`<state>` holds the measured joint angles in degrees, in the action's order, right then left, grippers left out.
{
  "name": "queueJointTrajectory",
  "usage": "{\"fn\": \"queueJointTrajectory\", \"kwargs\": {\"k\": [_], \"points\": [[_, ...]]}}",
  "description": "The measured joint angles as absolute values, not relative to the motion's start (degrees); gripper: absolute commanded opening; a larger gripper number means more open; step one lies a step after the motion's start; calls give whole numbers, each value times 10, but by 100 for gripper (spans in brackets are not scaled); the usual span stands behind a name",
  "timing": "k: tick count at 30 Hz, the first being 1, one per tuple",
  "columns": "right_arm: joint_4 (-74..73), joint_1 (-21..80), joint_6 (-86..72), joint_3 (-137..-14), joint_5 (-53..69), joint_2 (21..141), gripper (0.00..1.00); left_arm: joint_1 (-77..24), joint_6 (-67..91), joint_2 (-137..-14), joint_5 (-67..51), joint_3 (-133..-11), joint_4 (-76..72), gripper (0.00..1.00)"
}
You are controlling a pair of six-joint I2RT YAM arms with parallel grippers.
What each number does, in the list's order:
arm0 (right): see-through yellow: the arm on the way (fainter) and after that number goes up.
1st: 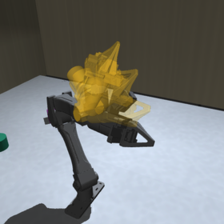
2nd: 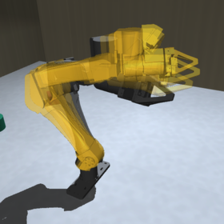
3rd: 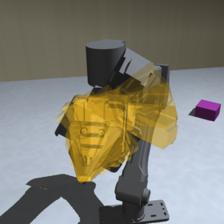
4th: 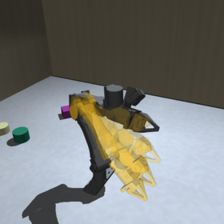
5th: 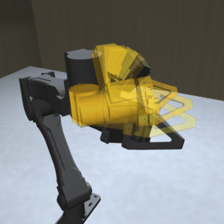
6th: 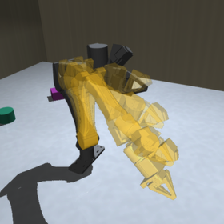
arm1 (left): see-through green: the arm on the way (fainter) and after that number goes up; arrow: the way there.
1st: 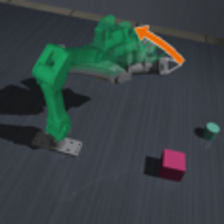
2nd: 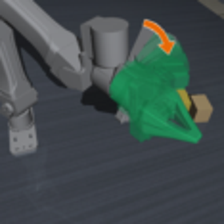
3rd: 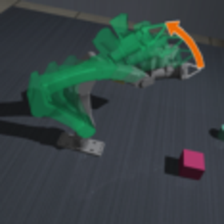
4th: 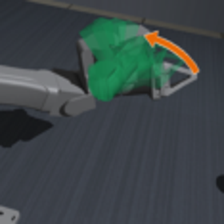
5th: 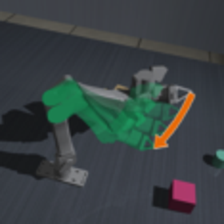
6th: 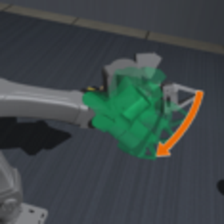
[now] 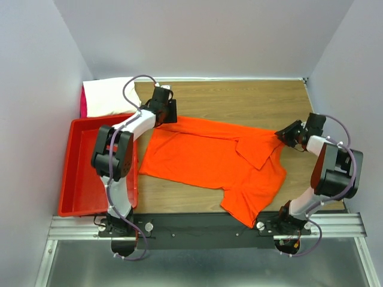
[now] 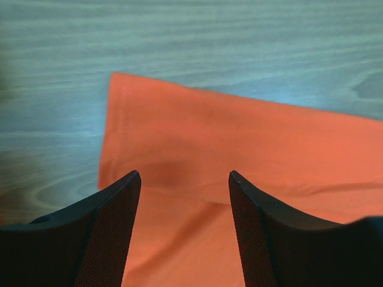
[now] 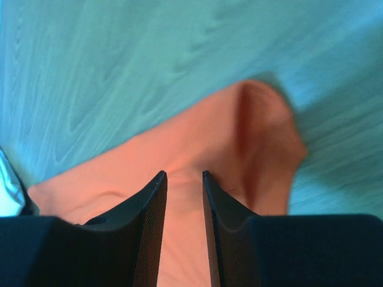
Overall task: Fold and stack the t-shirts
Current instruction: Fold the tshirt
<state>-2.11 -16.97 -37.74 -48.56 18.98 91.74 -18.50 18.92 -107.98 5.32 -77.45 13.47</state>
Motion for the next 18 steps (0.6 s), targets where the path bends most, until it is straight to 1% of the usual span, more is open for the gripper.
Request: {"fn": "queueJointTrajectory", "kwargs": {"k": [5,11,14,18], "points": [[34,-217,-398,-448,239,975,37,-185,197,-1134,29,-793,154,68],[77,-236,-400,-451,268,1002,37,-183,205,-1172,6,-815,160,67],[92,-237,-401,-476,279,1031,35,-179,210,-1185,-8,-834,160,67],[107,-237,-401,-544,290,1093,34,-168,216,-1216,-23,-880,165,67]]}}
